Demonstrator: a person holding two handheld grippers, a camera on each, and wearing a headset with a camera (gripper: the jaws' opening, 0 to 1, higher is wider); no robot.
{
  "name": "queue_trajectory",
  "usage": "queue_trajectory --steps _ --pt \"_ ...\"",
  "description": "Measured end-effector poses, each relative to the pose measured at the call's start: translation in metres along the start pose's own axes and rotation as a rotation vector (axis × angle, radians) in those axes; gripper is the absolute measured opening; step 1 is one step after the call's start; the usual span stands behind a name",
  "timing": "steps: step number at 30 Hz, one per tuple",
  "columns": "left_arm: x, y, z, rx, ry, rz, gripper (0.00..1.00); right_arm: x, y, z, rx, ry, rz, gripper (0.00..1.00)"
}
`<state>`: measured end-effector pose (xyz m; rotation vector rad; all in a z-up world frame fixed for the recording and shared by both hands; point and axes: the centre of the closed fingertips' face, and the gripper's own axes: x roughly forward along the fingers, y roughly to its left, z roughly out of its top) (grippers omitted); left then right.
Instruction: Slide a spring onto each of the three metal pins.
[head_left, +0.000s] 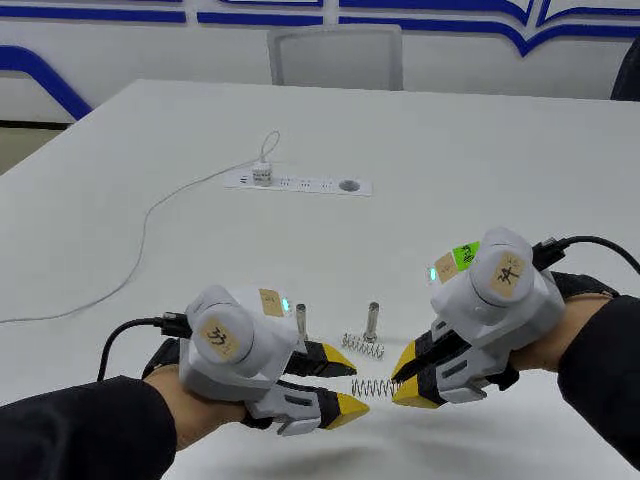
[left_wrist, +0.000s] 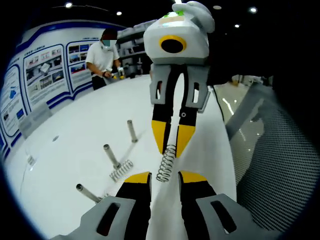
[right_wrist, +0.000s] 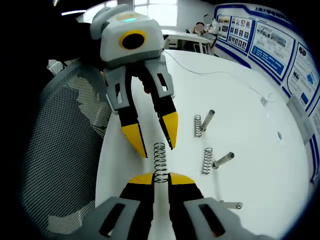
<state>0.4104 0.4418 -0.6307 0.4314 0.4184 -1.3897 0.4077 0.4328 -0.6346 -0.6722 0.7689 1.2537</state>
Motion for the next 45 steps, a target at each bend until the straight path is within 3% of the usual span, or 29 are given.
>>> queue_trajectory --steps 10,22,34,45 --pt "0.003 -0.005 -0.006 0.051 0.027 -0.008 0.13 -0.002 0.007 0.006 -0.013 0.015 0.018 0.11" --pt "0.005 -0.01 -0.009 0.055 0.038 -0.026 0.11 -0.01 0.015 0.038 -0.05 -0.034 0.012 0.11" --pt "0.004 -0.009 -0.01 0.053 0.031 -0.024 0.11 -0.008 0.015 0.031 -0.003 -0.034 0.027 0.16" --pt "0.004 -0.011 -0.003 0.055 0.009 -0.029 0.11 -0.003 0.016 0.031 0.004 -0.037 0.022 0.12"
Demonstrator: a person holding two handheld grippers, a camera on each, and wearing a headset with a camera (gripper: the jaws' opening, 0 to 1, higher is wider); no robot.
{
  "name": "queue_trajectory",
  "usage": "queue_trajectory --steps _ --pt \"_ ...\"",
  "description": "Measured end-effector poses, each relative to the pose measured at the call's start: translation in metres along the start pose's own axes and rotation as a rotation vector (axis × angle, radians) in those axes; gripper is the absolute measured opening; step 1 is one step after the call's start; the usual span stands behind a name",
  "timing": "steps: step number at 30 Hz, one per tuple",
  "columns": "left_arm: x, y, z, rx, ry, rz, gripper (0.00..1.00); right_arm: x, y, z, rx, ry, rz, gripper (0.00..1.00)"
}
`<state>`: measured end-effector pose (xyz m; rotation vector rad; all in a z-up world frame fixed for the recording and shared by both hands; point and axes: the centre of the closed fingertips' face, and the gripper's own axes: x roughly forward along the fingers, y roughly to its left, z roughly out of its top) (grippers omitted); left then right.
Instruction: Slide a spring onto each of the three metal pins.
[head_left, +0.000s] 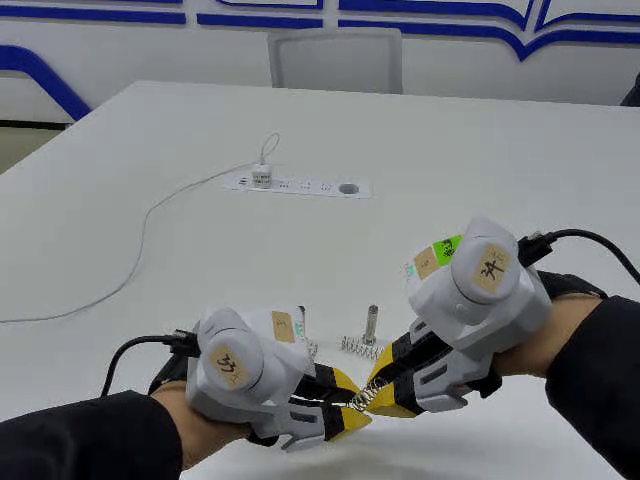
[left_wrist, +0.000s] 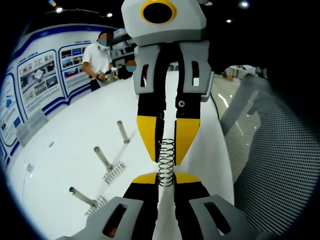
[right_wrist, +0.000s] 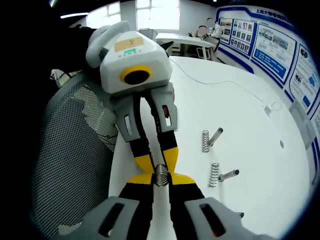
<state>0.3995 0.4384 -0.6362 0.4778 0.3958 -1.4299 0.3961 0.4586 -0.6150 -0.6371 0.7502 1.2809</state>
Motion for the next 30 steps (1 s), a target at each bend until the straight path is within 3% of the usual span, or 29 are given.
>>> queue_trajectory --steps 10,15,23,30 --pt "-0.001 0.0 0.002 -0.013 -0.015 0.001 0.15 -0.003 -0.002 0.002 -0.006 0.008 -0.006 0.12" --pt "-0.008 0.008 0.003 -0.028 -0.022 0.024 0.21 -0.008 -0.007 -0.003 0.002 0.016 -0.018 0.12" --pt "-0.03 0.023 0.001 -0.072 -0.029 0.07 0.31 -0.022 -0.019 -0.016 0.04 0.028 -0.05 0.12" --pt "-0.056 0.035 -0.014 -0.115 -0.021 0.122 0.37 -0.036 -0.033 -0.028 0.075 0.039 -0.086 0.12"
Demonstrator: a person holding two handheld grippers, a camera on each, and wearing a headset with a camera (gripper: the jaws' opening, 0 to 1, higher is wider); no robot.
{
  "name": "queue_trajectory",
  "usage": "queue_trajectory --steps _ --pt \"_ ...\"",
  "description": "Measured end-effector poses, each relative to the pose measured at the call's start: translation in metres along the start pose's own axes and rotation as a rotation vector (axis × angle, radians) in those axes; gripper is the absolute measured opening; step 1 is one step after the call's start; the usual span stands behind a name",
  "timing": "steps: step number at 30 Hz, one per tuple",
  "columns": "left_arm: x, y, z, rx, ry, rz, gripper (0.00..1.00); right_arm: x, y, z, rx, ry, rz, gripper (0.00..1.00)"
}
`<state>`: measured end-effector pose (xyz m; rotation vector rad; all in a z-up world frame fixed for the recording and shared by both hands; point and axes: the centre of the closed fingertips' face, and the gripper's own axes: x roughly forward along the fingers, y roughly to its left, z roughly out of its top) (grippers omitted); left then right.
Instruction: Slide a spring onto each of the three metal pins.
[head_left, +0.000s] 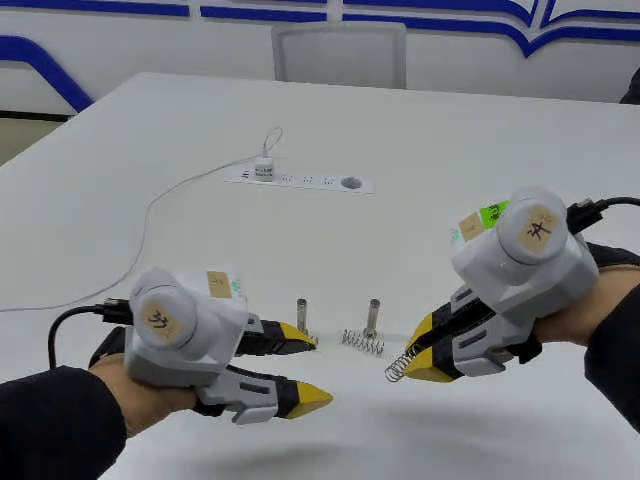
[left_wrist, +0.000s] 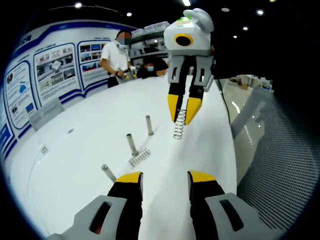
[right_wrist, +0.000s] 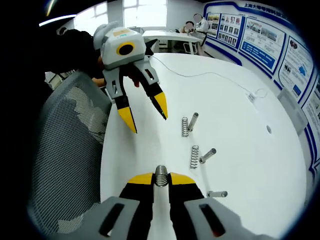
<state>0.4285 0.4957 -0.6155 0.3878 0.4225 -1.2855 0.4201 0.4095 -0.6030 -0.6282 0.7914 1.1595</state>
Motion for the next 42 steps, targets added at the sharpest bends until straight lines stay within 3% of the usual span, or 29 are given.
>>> queue_trajectory --steps 11,18,31,42 --pt "-0.028 0.014 -0.011 -0.067 -0.021 0.087 0.44 -0.03 -0.032 -0.015 0.033 0.028 -0.074 0.12" --pt "-0.038 0.015 -0.011 -0.107 -0.048 0.126 0.48 -0.046 -0.057 -0.022 0.038 0.078 -0.128 0.12" --pt "-0.035 0.01 -0.012 -0.147 -0.074 0.15 0.52 -0.037 -0.088 -0.031 0.026 0.192 -0.123 0.12" --pt "-0.033 0.01 -0.015 -0.16 -0.069 0.155 0.53 -0.024 -0.095 -0.04 0.015 0.276 -0.085 0.12"
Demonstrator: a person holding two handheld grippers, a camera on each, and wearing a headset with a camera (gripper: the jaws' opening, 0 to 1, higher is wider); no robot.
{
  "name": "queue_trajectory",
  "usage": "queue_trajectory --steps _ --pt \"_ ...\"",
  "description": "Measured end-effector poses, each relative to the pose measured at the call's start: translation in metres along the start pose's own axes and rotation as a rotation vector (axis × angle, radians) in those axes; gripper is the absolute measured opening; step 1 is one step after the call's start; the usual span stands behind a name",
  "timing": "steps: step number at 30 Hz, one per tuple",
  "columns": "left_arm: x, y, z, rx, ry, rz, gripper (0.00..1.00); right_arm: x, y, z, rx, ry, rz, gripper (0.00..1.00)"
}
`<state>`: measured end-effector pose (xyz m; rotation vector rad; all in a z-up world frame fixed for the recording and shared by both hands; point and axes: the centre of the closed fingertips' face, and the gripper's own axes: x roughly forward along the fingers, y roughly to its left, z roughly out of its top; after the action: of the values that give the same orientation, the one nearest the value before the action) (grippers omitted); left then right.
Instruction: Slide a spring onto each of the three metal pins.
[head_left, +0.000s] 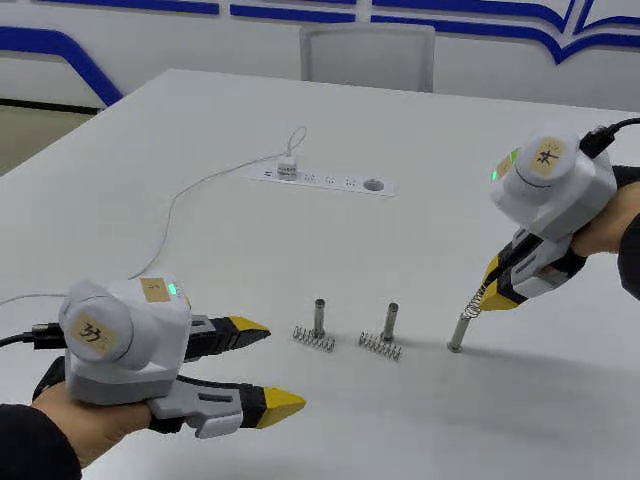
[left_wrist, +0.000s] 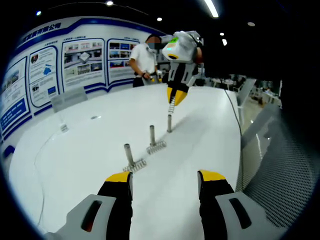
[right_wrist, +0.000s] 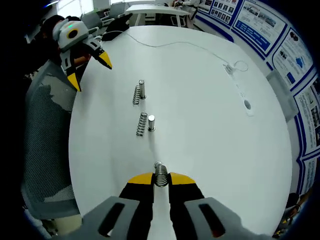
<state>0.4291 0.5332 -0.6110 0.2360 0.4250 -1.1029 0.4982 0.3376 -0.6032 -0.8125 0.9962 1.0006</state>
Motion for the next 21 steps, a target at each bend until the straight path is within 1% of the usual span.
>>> queue_trajectory --steps 3,10,15,21 --pt "0.001 -0.001 0.0 0.0 0.001 -0.002 0.53 0.002 0.001 0.001 -0.001 0.003 0.01 0.12" --pt "0.002 -0.002 -0.002 0.002 0.007 -0.008 0.53 0.013 0.004 0.002 -0.009 0.035 0.031 0.12" --pt "0.002 -0.003 -0.003 0.003 0.008 -0.009 0.53 0.023 0.004 -0.003 -0.019 0.078 0.037 0.12" --pt "0.003 -0.003 -0.003 0.002 0.007 -0.009 0.53 0.033 0.004 -0.007 -0.006 0.1 0.047 0.12"
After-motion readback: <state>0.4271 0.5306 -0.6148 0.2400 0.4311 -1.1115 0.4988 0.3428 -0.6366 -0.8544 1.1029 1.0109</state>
